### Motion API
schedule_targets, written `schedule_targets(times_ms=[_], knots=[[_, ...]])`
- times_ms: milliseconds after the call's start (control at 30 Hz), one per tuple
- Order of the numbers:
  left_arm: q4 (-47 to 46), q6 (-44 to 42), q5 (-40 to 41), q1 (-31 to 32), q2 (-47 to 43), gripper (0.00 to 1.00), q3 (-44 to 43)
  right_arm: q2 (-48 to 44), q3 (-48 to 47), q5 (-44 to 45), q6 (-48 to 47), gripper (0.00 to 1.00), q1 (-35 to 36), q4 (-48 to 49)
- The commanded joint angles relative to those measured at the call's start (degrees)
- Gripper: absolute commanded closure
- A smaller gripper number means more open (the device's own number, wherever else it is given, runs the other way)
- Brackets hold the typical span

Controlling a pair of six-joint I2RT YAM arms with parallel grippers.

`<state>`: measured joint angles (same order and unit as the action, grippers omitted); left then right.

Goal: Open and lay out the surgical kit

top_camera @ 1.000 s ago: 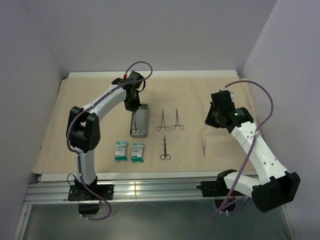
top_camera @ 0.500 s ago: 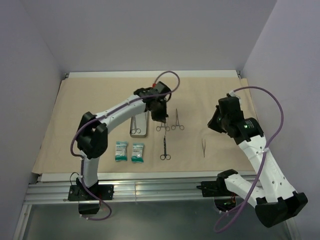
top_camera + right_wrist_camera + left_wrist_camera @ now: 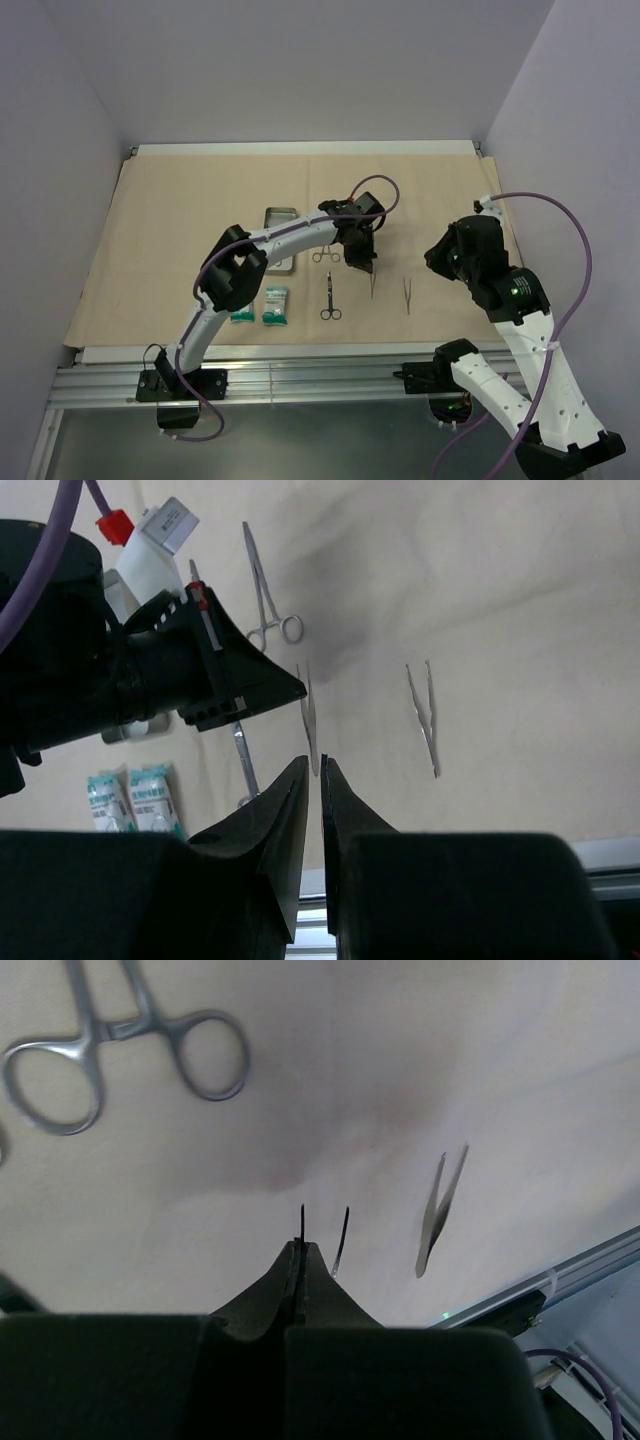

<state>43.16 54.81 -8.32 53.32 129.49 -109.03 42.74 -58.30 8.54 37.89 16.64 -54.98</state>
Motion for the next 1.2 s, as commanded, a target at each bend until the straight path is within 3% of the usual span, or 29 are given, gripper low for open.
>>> schedule_targets(times_ms=[0, 233, 567, 867, 1167], knots=[[-2.8, 3.2, -1.1, 2.0, 1.2, 1.0, -4.1, -0.8, 1.5, 0.7, 0.0, 0.82, 0.3, -1.1], [-7.6, 10.5, -1.8, 3.0, 1.1, 1.0, -0.4, -1.2, 1.8, 0.6, -1.9, 0.82, 0.2, -1.2], [-6.5, 13.7, 1.6, 6.1, 4.0, 1.0, -3.2, -2.7, 2.2, -1.1, -4.4, 0.82, 0.2, -1.8], [-4.7, 14.0, 7.4, 6.9, 6.1, 1.0, -4.7, -4.4, 2.7, -1.1, -5.3, 0.82, 0.8, -3.4], [-5.3, 13.8, 8.1, 7.1, 5.7, 1.0, -4.7, -4.5, 3.3, -1.3, -5.5, 0.82, 0.8, -3.2]])
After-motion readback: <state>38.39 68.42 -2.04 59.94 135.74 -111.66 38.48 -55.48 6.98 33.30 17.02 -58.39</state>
